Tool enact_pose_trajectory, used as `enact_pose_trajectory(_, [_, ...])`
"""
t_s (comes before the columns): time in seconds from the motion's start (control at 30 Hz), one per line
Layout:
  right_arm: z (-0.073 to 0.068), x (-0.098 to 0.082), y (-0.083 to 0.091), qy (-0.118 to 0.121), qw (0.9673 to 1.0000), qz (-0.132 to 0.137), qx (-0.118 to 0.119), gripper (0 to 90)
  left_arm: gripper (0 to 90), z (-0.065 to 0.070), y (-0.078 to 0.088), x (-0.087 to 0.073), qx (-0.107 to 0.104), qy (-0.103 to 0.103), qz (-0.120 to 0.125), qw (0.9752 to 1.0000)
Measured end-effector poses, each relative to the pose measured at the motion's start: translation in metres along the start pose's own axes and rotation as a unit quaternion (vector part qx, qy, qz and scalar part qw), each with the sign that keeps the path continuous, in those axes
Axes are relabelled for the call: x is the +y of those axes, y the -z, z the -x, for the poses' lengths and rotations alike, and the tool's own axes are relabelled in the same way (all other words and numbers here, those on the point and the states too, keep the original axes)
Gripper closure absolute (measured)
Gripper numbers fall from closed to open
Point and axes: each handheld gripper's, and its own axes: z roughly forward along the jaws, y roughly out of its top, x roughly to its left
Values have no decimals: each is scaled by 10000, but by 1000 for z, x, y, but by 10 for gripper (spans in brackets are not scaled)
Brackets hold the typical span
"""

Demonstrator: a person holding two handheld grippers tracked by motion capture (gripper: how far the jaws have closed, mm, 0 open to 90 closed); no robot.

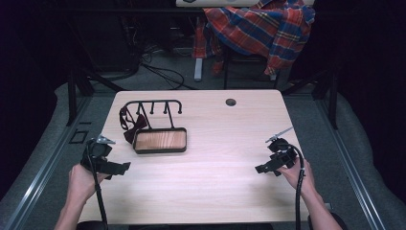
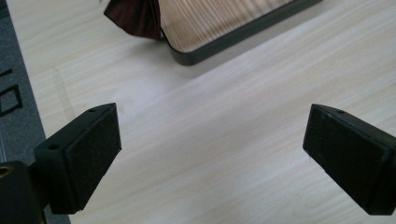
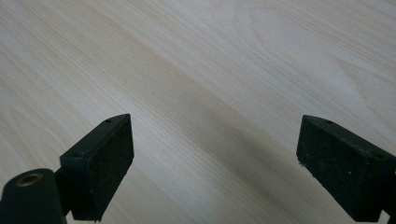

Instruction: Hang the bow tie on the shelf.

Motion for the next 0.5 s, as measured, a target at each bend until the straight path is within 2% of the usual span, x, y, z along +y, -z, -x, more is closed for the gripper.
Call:
enact_pose_trajectory(0.07, [-1,1,0,147,9998,-77,-64,106,39,1,-2,-4,-26,35,-29,10000])
enact_pose_trajectory(0.1, [-2,2,0,193,9997,-125,-23,106,38,1,-3,-6,-41,54,-53,10000])
enact_pose_trajectory(0.13, [-4,1,-2,115,9999,-9,-44,106,36,1,-4,-9,-64,58,-99,9999])
enact_pose_trajectory(0.17, [-4,1,-1,192,9997,-79,-99,105,33,1,-5,-11,-65,64,-161,9998])
enact_pose_trajectory(0.2, [-4,1,-1,172,9998,-54,-23,104,28,0,-7,-13,-73,64,-208,9997])
enact_pose_trajectory(0.27, [-5,1,-1,179,9998,-31,-62,104,25,-3,-9,-19,-85,108,-271,9995])
enact_pose_trajectory(0.43, [-6,2,1,319,9994,-43,-128,104,38,-10,-12,-24,-55,255,-188,9995])
enact_pose_trajectory(0.47, [-6,3,1,388,9989,-100,-224,104,39,-11,-12,-24,-24,279,-157,9995])
enact_pose_trajectory(0.5, [-6,3,1,398,9989,-148,-191,103,39,-12,-12,-24,-6,287,-144,9995])
